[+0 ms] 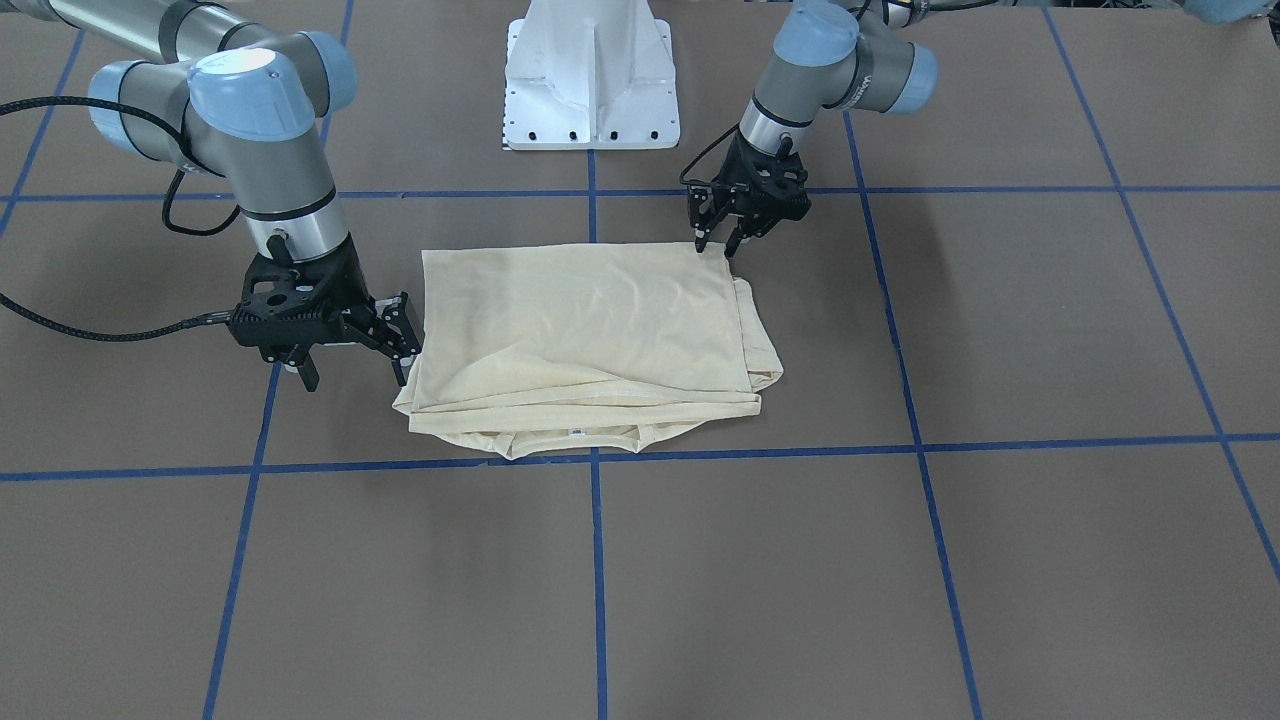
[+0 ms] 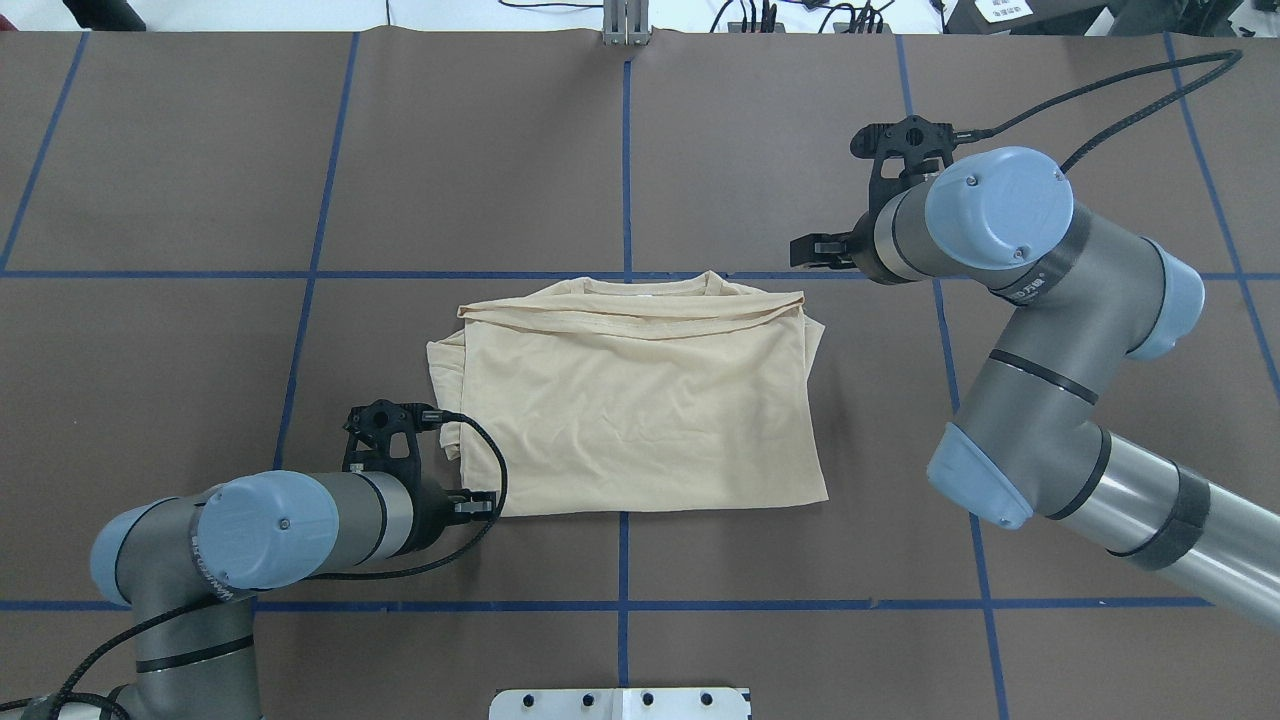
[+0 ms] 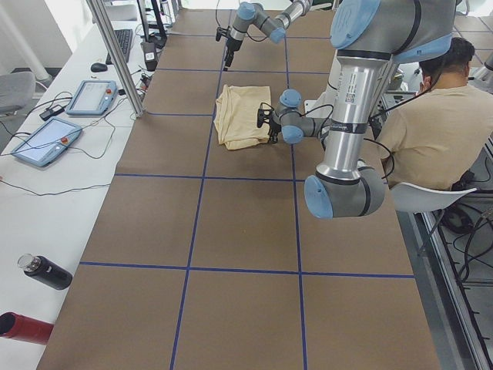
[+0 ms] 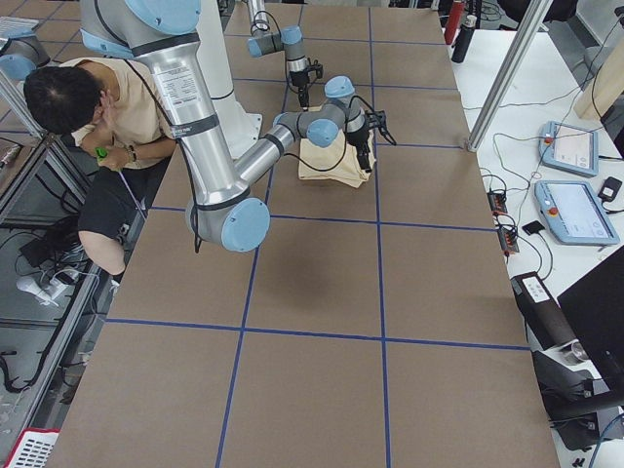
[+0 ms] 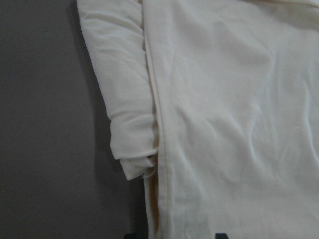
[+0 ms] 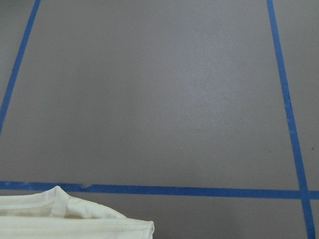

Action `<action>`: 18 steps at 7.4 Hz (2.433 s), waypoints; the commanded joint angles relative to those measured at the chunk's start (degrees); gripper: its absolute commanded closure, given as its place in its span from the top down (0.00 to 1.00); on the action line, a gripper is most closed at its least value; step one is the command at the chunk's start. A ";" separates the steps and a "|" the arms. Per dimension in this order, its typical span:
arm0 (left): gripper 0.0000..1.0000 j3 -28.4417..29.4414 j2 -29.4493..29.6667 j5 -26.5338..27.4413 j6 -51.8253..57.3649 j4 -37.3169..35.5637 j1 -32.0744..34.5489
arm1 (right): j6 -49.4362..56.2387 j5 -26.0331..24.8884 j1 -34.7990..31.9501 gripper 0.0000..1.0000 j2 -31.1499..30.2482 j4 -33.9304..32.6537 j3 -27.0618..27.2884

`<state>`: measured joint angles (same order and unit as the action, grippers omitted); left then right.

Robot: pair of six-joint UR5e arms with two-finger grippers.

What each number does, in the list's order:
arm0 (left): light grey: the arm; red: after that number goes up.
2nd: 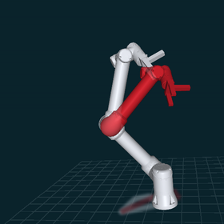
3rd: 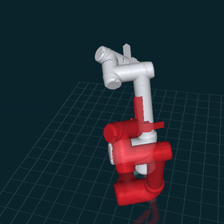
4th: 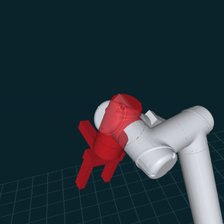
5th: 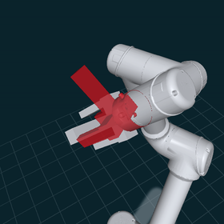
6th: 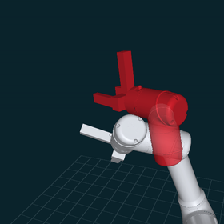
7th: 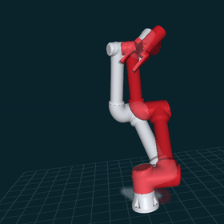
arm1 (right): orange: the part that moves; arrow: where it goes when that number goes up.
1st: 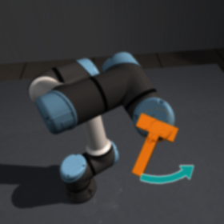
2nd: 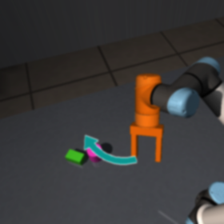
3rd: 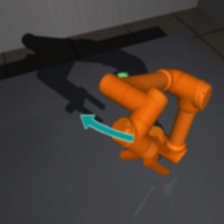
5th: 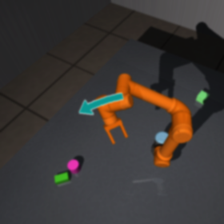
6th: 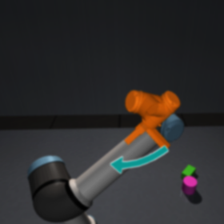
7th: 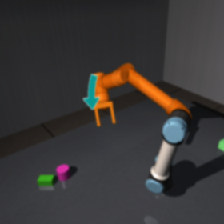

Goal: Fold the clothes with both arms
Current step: 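Release the hem and withdraw both grippers from the folded shirt, then grasp the shirt edge with the left gripper and rotate it upright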

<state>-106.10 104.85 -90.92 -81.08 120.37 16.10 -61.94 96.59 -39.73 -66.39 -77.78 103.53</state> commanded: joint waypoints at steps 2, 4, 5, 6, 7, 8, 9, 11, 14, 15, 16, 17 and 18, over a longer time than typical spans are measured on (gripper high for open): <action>0.00 -0.59 0.18 -0.22 -0.05 -0.04 -0.02 | -0.02 0.09 0.00 1.00 0.04 -0.01 0.00; 0.00 -0.60 -0.34 -0.22 1.09 -0.48 1.38 | -0.20 0.00 0.17 1.00 0.04 -0.01 0.00; 0.00 -0.07 -0.43 -0.22 3.71 -1.70 3.74 | -0.29 0.00 0.18 1.00 0.04 -0.01 0.00; 0.00 0.19 -0.26 -0.13 8.52 -3.54 6.72 | -0.29 -0.18 0.18 1.00 0.04 0.08 -0.17; 0.00 1.67 -0.17 -0.22 13.70 -4.17 11.19 | -0.55 -0.18 0.26 1.00 0.04 0.08 -0.26; 0.00 5.69 0.53 -0.31 19.41 -4.09 15.76 | -0.90 -0.26 0.44 1.00 0.04 0.08 -0.35; 0.00 12.08 5.49 -0.40 24.25 -3.57 21.02 | -1.08 -0.27 0.61 1.00 0.04 0.08 -0.44; 0.00 33.13 22.86 -0.83 30.34 -2.17 28.08 | -1.34 -0.44 0.97 1.00 0.21 0.08 -0.35; 0.98 49.68 31.12 -3.38 35.01 10.67 31.35 | -1.78 -0.53 1.49 1.00 0.47 0.08 -0.26; 1.00 47.50 30.16 -4.60 37.89 11.37 31.80 | -4.65 -0.53 2.62 1.00 1.09 0.08 -0.44; 1.00 42.17 25.98 -8.01 38.01 11.47 32.15 | -8.60 -1.40 4.38 1.00 3.96 -0.53 -1.13; 1.00 37.42 22.28 -10.91 38.01 11.29 32.24 | -14.38 -2.97 6.66 1.00 7.73 -0.88 -3.49; 1.00 33.89 19.20 -11.03 38.01 11.29 32.33 | -19.22 -7.17 9.72 0.96 12.38 -0.97 -8.12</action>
<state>-67.27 128.14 -100.45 -43.23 131.63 48.25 -74.99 93.19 -33.32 -59.14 -78.49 99.76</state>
